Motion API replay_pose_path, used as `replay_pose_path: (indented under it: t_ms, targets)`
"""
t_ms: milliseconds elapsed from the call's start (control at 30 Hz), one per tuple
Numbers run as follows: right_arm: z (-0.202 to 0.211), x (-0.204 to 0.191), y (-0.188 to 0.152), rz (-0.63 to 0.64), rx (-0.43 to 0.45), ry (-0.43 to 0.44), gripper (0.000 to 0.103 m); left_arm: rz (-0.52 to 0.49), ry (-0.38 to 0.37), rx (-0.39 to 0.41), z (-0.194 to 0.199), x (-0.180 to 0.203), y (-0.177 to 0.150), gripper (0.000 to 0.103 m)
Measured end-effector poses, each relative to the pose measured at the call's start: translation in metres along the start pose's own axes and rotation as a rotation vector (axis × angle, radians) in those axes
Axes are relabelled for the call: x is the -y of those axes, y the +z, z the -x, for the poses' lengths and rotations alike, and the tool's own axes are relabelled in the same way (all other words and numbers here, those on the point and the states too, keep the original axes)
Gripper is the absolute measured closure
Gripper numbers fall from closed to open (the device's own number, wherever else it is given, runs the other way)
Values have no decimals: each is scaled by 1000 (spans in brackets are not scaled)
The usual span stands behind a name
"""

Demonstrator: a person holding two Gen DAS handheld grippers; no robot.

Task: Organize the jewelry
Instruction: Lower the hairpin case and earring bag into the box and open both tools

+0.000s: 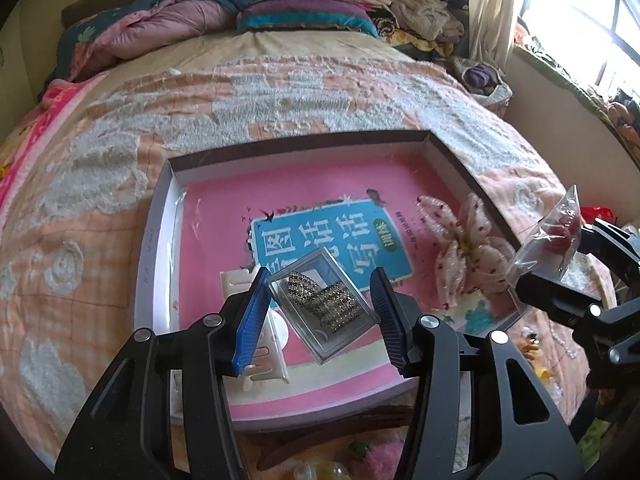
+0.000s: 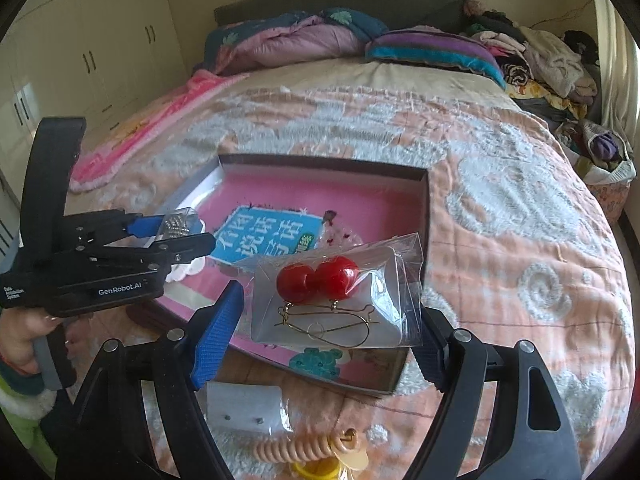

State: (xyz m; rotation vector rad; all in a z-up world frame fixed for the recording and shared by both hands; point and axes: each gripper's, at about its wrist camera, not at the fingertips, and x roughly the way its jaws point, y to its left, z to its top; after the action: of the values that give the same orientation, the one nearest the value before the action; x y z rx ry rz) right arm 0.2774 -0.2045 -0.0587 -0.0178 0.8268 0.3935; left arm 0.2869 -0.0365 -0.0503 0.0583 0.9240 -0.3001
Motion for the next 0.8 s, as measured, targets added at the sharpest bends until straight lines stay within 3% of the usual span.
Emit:
replay_pose_path:
  t_ms: [267, 367, 600, 800]
  targets:
    - [-14, -5, -2, 21, -22, -3, 23, 2, 0, -23, -11, -1, -4, 60]
    - [-13, -5, -3, 16, -16, -7, 8, 0, 5, -25, -9, 0, -4, 59]
    - [14, -2, -8, -17, 26, -9, 6, 5, 9, 0, 5, 2, -2, 52]
    - [45, 3, -16, -53, 63, -20, 6, 23, 12, 35, 27, 3, -2, 38]
